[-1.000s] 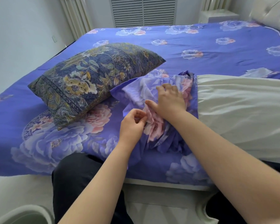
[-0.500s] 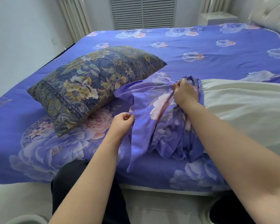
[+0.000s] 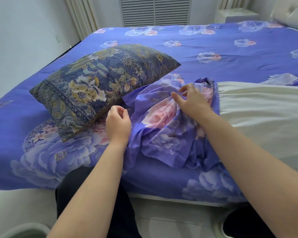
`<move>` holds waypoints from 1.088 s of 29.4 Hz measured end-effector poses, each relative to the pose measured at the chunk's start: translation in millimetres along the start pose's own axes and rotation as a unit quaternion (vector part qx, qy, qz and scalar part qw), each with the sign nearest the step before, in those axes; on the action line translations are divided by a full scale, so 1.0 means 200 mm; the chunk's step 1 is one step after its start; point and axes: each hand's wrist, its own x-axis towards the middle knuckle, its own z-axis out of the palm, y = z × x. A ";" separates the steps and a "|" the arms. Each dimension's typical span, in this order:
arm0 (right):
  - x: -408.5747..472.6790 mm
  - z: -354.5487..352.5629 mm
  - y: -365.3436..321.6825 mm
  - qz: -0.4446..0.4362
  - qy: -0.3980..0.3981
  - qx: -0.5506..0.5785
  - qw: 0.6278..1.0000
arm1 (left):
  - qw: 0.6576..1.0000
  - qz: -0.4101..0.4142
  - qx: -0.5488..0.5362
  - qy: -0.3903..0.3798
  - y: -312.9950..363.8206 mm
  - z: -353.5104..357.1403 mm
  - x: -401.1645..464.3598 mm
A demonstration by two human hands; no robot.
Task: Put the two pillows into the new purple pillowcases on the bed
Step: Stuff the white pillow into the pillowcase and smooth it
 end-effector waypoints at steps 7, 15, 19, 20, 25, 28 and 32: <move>-0.46 0.13 -0.09 -0.127 0.101 -0.108 0.981 | 0.976 0.074 0.074 -0.192 0.09 -0.07 -0.15; -0.56 0.29 0.11 -0.406 0.150 -0.239 0.869 | 0.950 0.066 -0.045 -0.301 0.10 -0.08 -0.08; -0.53 0.25 0.07 -0.551 0.093 -0.237 0.794 | 0.937 0.099 0.028 -0.334 0.13 -0.01 -0.02; -0.53 0.27 0.06 -0.559 0.073 -0.247 0.788 | 0.934 0.107 0.056 -0.336 0.14 0.01 0.00; -0.57 0.35 0.05 -0.462 0.023 -0.347 0.816 | 0.904 0.138 0.194 -0.354 0.22 0.11 0.08; -0.62 0.38 0.04 -0.411 0.057 -0.354 0.838 | 0.894 0.150 0.221 -0.360 0.25 0.17 0.06; -0.60 0.38 -0.01 -0.372 0.063 -0.293 0.879 | 0.916 0.149 0.172 -0.331 0.27 0.19 0.07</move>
